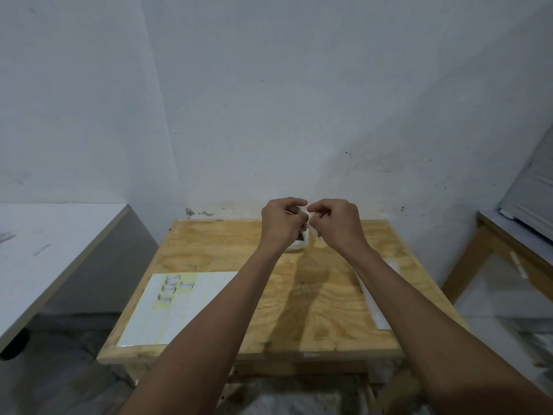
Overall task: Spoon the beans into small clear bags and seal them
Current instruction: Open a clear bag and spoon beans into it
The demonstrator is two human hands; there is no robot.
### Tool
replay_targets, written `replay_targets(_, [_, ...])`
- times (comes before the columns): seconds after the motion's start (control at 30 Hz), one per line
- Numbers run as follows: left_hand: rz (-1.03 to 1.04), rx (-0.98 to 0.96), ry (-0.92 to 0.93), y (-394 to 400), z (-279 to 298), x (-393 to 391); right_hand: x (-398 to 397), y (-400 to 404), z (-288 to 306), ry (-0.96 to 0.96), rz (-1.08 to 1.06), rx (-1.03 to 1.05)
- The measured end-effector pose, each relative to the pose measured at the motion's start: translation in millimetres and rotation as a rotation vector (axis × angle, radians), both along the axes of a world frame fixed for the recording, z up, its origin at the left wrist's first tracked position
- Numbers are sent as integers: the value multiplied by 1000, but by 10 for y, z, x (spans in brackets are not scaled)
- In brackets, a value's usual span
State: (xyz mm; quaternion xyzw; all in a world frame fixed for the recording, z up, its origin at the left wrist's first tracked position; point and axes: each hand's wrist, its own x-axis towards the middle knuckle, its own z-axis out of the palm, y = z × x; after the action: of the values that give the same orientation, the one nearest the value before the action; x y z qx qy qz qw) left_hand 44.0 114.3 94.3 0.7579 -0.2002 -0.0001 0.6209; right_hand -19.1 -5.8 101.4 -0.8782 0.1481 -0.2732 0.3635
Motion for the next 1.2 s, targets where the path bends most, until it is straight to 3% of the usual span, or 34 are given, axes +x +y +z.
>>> replay_targets(0.37, [-22, 188, -312, 131, 3, 56, -2, -102, 26, -62, -60, -74])
replay_targets(0.53, [-196, 77, -333, 238, -1, 14, -80, -152, 147, -90, 89, 225])
replay_targets(0.63, [-262, 125, -274, 255, 3, -6, -91, -150, 170, -82, 168, 367])
replay_targets(0.93, [-127, 149, -342, 266, -214, 39, -44, -110, 44, -66, 312, 692])
replay_targets(1.2, [-58, 77, -315, 260, -316, 98, 38, -140, -48, -27, 312, 771])
